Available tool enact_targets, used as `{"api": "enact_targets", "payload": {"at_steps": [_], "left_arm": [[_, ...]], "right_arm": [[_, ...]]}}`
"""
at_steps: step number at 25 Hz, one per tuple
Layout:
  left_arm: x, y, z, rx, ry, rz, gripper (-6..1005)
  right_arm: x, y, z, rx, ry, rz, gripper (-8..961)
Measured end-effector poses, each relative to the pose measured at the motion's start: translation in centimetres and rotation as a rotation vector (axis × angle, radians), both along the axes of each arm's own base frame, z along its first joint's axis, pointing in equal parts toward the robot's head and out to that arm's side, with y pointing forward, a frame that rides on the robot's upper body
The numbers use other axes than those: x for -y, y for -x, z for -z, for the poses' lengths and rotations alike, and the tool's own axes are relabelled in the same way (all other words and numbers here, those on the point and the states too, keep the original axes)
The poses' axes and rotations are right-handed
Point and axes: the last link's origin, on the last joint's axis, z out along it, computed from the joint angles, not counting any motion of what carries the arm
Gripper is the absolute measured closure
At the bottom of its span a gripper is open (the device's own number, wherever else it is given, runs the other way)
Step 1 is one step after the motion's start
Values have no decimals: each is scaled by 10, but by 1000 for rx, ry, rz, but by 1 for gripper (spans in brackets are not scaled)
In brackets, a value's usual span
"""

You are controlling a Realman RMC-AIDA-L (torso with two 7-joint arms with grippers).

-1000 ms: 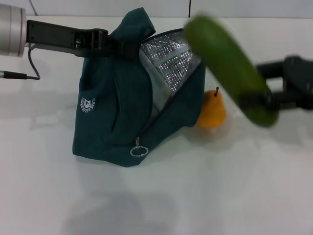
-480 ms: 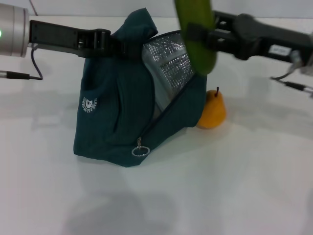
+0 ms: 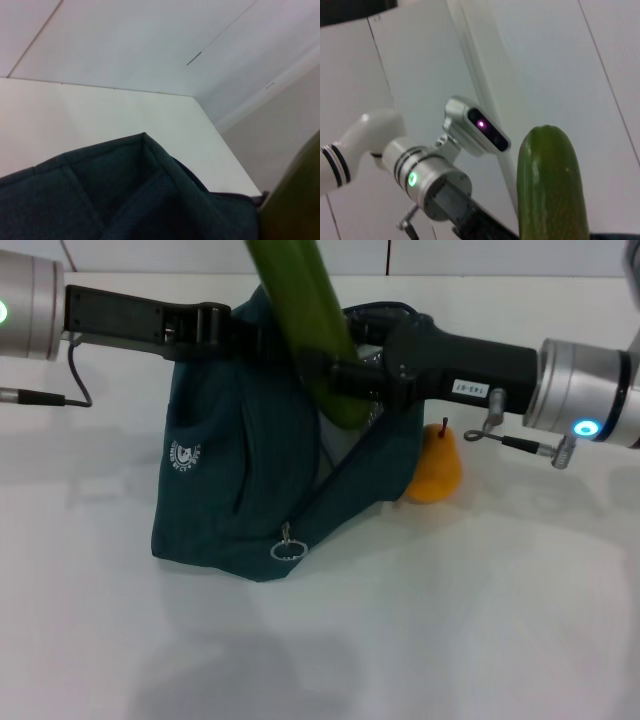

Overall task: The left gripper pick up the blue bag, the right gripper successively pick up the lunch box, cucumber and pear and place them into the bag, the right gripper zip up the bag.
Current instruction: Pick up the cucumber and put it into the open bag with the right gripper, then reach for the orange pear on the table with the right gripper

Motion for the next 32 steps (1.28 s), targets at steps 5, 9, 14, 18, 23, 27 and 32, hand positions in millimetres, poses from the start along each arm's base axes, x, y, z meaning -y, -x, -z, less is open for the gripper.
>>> {"api": "enact_targets", "payload": {"at_steps": [5,9,14,18,23,27,32], "left_arm": [[0,0,-1,-2,-3,2,954],[0,0,-1,-2,-2,3,954],[-1,-1,-1,-2,-2,6,954],[-1,-1,-1,-2,-2,6,954],[-1,-1,-1,-2,-3,5,954],[0,0,-1,-3,-4,4,954],[0,1,-2,-3,-3,1,954]], "right_arm": [[2,-5,9,39,-22,4,387],[3,-11,10,56,-58,-4,387],[5,-16,11,67,-62,-3,387],[9,-19,9,50,-66,1,389],[11,-24,6,27,-77,27,326],[13,-30,1,-1,-93,53,201],[15,-65,-28,-76,-203,183,81]]}}
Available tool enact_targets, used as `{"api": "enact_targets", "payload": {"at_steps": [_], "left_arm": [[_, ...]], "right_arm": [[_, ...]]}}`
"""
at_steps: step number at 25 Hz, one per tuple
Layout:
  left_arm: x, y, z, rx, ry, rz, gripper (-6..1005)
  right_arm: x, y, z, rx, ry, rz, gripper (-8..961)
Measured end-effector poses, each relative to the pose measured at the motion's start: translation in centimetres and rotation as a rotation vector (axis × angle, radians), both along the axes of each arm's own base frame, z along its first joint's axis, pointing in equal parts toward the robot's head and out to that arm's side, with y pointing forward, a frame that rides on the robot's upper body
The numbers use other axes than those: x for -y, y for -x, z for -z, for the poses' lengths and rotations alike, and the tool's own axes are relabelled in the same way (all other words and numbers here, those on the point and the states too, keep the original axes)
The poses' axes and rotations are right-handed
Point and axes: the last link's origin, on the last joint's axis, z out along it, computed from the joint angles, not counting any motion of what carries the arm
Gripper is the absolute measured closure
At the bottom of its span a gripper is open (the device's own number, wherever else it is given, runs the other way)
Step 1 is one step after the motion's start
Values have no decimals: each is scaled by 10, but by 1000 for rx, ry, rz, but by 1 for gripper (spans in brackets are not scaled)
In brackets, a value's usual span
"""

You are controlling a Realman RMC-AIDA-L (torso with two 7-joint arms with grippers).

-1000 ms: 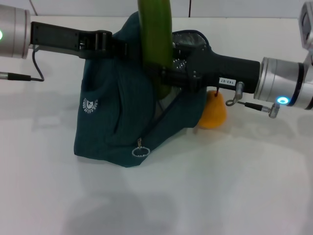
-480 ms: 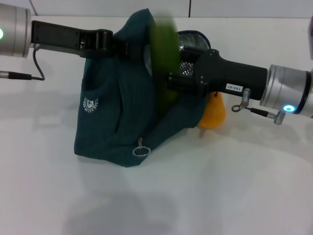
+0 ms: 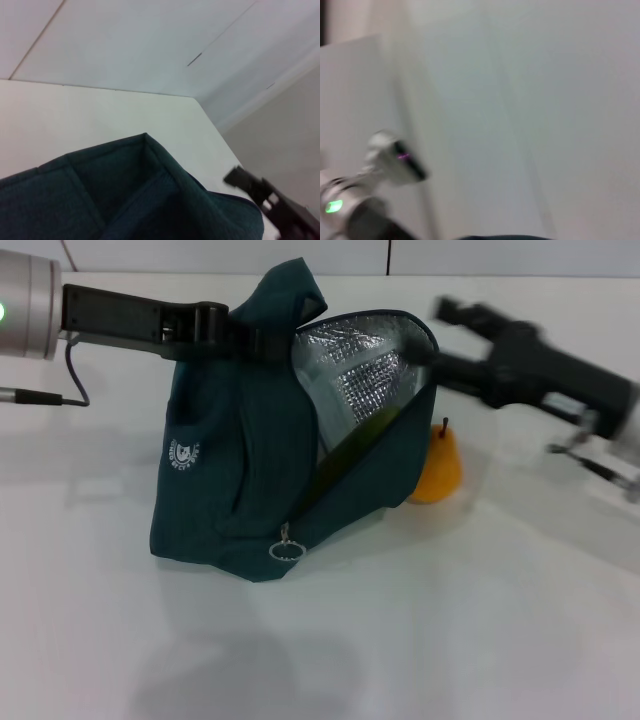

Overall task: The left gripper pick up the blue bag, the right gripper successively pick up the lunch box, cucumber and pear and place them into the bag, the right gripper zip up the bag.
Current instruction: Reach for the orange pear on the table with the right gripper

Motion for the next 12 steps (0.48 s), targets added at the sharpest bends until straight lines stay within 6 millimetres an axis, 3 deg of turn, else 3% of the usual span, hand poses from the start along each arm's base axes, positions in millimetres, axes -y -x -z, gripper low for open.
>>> {"api": "enact_targets", "payload": {"at_steps": [6,12], "left_arm": [[0,1,0,0,1,0,954],[0,0,0,0,1,-1,954]], "right_arm": [[23,-56,-15,62,-101,105,66],[34,-73,2,221,-179,71,68]]}}
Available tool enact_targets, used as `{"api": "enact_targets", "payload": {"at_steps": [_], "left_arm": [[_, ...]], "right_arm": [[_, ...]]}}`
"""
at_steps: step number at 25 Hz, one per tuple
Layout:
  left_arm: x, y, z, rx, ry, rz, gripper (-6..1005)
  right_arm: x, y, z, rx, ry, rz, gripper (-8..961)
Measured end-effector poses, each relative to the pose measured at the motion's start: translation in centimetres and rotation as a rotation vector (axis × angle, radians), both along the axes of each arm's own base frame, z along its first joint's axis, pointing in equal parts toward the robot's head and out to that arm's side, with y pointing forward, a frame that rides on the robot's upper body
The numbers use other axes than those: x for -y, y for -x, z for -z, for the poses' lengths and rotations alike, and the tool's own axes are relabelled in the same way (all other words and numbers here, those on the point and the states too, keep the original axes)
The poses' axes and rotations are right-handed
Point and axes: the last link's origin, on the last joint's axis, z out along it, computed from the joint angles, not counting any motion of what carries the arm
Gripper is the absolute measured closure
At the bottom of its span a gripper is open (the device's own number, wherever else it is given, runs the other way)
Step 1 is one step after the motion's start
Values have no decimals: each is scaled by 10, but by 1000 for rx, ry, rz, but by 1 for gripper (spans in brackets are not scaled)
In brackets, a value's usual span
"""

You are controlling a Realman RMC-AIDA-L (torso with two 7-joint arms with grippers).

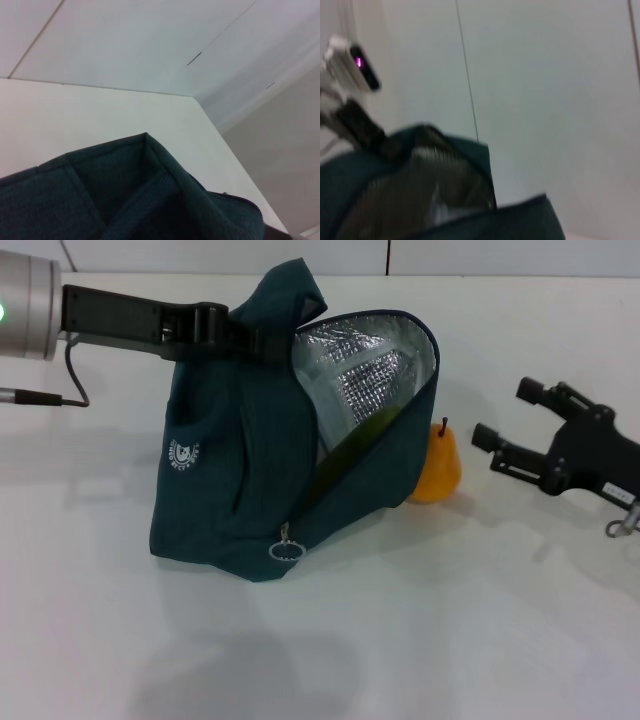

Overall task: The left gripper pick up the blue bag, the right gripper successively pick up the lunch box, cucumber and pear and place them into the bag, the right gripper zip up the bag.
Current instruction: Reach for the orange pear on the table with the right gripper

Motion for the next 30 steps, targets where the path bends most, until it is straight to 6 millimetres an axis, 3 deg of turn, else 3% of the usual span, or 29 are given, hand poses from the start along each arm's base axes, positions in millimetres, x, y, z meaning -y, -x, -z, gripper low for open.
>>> {"api": "enact_targets", "payload": {"at_steps": [6,16,30], "left_arm": [[-2,-1,-2,3,-12,-1,953],[-1,0,-2,6,-13,-2,953],[-1,-1,-1,2,-9,4,953]], "right_arm": [[-10,-2,9,76,5,23,71],[-18,21,26,106,63,-52,86],[-21,26,32,129,77,-67,527]]}}
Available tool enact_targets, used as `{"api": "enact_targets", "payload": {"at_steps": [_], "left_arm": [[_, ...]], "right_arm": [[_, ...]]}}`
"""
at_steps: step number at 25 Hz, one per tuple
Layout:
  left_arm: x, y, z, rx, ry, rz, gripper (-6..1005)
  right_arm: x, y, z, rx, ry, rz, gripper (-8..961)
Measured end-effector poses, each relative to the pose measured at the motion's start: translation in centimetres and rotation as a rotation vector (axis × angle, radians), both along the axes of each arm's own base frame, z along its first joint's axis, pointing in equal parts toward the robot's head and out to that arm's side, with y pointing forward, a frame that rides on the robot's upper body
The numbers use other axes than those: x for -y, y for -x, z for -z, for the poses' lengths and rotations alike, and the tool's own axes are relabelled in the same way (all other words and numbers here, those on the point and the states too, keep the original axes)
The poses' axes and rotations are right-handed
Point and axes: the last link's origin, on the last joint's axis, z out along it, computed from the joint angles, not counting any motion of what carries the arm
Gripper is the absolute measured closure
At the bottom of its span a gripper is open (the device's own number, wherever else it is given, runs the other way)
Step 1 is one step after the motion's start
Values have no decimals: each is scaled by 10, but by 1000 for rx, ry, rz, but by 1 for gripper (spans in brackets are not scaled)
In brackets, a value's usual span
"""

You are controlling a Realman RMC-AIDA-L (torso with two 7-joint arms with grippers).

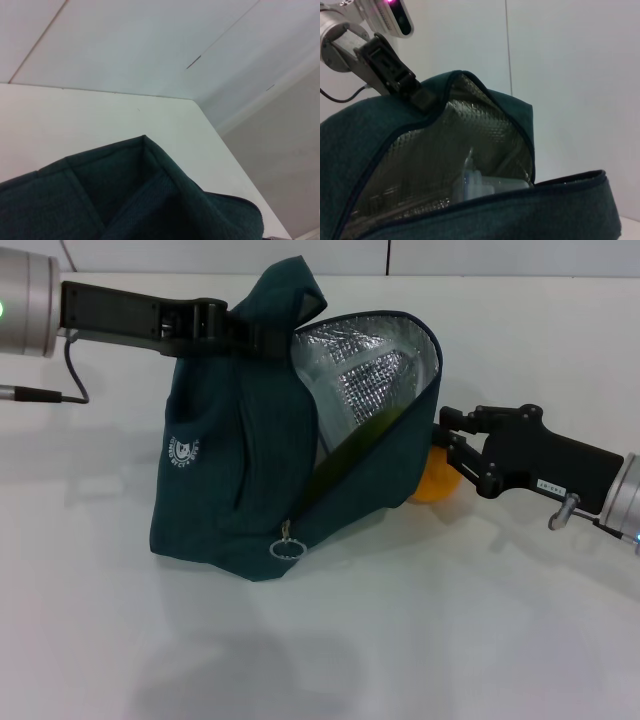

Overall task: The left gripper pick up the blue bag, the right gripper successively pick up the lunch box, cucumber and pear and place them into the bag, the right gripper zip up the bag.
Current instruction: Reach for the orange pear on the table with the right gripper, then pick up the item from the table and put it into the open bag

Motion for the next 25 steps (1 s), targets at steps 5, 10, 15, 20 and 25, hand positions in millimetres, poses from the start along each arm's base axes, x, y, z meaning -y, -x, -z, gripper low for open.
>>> {"api": "enact_targets", "payload": {"at_steps": [5,10,15,20,25], "left_arm": [[0,-1,0,0,0,2,953],[-1,-1,0,0,0,3,953],[0,-1,0,0,0,2,953],[0,0,0,0,0,1,953],[0,1,0,2,-1,-3,953]], "right_arm": [[-1,-1,0,8,-5,8,714],[-3,-1,0,15,-11,12,788],[-5,1,0,19,-13,9,876],[-6,0,-1,13,-19,14,915],[-3,-3,-11,-40,-35,24,919]]}}
